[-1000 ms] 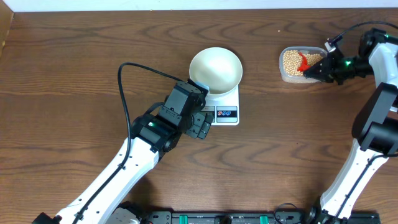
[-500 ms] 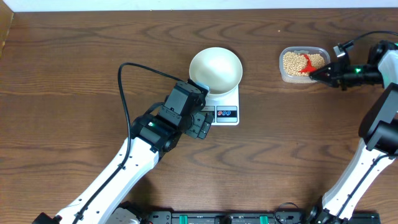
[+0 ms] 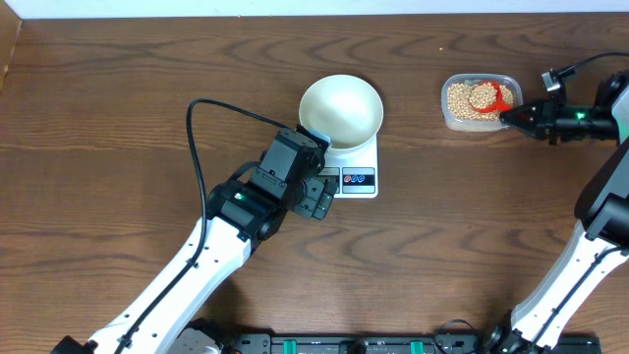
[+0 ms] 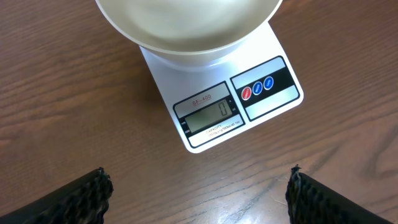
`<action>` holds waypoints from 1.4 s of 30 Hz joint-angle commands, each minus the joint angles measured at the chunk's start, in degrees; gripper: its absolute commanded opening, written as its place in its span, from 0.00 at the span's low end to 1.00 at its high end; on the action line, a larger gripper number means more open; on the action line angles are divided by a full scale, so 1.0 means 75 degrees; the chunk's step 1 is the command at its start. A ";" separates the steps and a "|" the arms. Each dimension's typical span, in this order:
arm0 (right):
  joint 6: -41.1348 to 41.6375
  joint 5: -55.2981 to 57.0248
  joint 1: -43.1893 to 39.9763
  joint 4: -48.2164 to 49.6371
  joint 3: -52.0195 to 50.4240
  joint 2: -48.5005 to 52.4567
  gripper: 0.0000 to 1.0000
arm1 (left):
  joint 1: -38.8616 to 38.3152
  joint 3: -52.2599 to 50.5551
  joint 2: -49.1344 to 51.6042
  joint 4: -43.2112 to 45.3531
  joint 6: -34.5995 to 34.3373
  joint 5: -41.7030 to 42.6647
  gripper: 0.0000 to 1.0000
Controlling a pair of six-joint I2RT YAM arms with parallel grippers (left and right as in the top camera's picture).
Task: Scoop item into bowl and weigh 50g on scale
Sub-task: 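Drag the red scoop through the soybeans and lift it full, then carry the filled red scoop with the right gripper over the bowl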
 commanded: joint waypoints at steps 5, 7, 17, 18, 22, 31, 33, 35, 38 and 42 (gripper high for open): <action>-0.0417 -0.0845 -0.0076 -0.0271 -0.0044 0.0070 0.01 | 0.0026 -0.0015 -0.0064 0.0009 0.0105 0.0067 0.92; -0.0417 -0.0901 -0.0117 -0.0315 -0.0044 0.0070 0.01 | 0.0026 -0.0015 -0.0064 0.0009 0.0105 0.0067 0.92; -0.1067 -0.1623 -0.0373 -0.0854 -0.0044 0.0070 0.01 | 0.0026 -0.0015 -0.0064 0.0009 0.0105 0.0067 0.92; -0.1201 -0.1719 -0.0373 -0.0924 -0.0044 0.0070 0.01 | 0.0026 -0.0015 -0.0064 0.0009 0.0105 0.0067 0.92; -0.1734 -0.2020 -0.0358 -0.1314 -0.0044 0.0070 0.01 | 0.0026 -0.0015 -0.0064 0.0009 0.0105 0.0067 0.92; -0.2678 -0.2445 -0.0256 -0.2183 -0.0041 0.0067 0.01 | 0.0026 -0.0015 -0.0064 0.0009 0.0105 0.0067 0.92; -0.2943 -0.2588 -0.0157 -0.2492 -0.0038 0.0067 0.01 | 0.0026 -0.0015 -0.0064 0.0009 0.0105 0.0067 0.92; -0.3016 -0.2591 -0.0082 -0.2626 -0.0023 0.0067 0.01 | 0.0026 -0.0015 -0.0064 0.0009 0.0105 0.0067 0.92; -0.3016 -0.2585 0.0122 -0.2745 0.0000 0.0064 0.01 | 0.0026 -0.0015 -0.0064 0.0009 0.0105 0.0067 0.92; -0.3005 -0.2582 0.0498 -0.2786 0.0099 0.0061 0.01 | 0.0026 -0.0015 -0.0064 0.0009 0.0105 0.0067 0.92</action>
